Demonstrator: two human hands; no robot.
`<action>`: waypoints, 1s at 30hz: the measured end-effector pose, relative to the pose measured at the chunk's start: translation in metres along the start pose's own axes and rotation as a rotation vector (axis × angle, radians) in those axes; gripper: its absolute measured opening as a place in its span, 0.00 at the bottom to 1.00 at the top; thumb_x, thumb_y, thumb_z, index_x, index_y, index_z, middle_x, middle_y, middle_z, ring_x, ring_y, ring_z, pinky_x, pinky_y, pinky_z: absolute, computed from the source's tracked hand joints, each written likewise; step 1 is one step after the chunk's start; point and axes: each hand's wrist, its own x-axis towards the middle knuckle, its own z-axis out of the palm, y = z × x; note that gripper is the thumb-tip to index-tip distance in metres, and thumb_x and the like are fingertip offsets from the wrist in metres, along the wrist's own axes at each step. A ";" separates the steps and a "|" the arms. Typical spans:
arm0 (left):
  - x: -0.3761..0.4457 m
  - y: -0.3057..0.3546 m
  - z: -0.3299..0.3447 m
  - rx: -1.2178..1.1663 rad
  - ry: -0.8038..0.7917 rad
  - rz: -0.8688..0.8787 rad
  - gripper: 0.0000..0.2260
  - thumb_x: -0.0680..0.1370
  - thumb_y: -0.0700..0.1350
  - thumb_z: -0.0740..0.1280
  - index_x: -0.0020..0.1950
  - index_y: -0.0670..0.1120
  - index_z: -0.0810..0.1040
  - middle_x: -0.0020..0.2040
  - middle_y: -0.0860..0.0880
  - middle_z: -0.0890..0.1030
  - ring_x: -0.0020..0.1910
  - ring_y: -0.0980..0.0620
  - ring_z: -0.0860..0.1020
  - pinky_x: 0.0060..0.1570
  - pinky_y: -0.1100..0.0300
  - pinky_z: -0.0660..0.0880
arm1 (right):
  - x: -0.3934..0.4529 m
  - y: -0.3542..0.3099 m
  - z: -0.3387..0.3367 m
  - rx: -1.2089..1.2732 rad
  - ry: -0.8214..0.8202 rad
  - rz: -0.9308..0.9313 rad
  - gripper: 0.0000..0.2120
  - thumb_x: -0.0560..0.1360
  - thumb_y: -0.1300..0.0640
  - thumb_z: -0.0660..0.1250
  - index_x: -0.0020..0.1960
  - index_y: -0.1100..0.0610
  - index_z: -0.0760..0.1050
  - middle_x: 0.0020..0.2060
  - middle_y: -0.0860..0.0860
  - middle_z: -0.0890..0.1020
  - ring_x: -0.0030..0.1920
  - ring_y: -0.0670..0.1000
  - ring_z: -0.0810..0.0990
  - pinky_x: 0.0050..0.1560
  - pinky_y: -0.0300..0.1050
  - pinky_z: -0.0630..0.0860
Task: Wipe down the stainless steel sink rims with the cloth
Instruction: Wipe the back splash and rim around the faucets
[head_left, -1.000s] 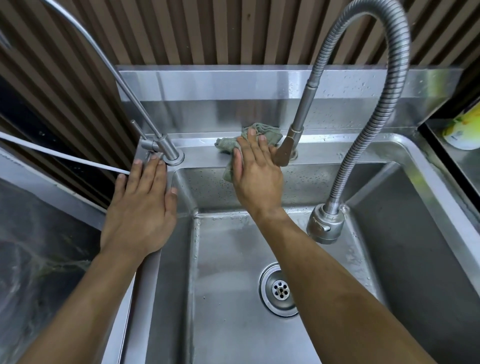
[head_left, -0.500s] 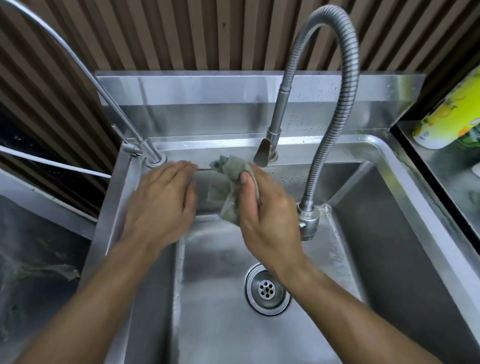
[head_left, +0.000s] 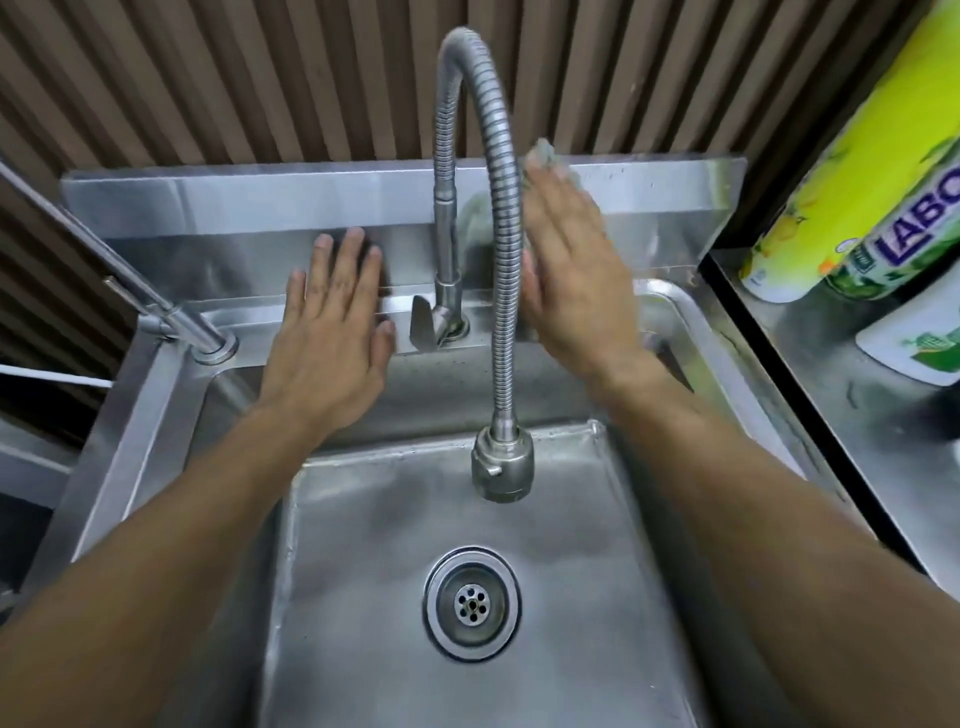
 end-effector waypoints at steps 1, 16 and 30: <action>0.001 -0.001 0.005 0.019 0.013 0.001 0.30 0.85 0.56 0.45 0.85 0.46 0.44 0.85 0.48 0.37 0.83 0.46 0.35 0.81 0.46 0.38 | 0.010 0.005 0.023 -0.107 -0.032 -0.077 0.25 0.88 0.47 0.51 0.81 0.57 0.63 0.81 0.58 0.64 0.81 0.60 0.60 0.82 0.48 0.42; 0.008 -0.023 0.029 -0.055 0.118 -0.079 0.31 0.87 0.54 0.49 0.84 0.50 0.34 0.83 0.43 0.33 0.82 0.40 0.34 0.80 0.43 0.38 | 0.043 0.013 0.073 -0.286 -0.095 -0.441 0.26 0.89 0.46 0.47 0.84 0.53 0.53 0.83 0.57 0.57 0.83 0.61 0.55 0.82 0.65 0.51; 0.005 -0.029 0.031 -0.008 0.086 0.030 0.30 0.86 0.56 0.46 0.85 0.49 0.39 0.82 0.48 0.31 0.81 0.45 0.30 0.80 0.47 0.33 | 0.041 0.017 0.054 -0.272 -0.123 -0.290 0.28 0.88 0.45 0.47 0.85 0.55 0.51 0.84 0.59 0.53 0.83 0.61 0.50 0.80 0.56 0.33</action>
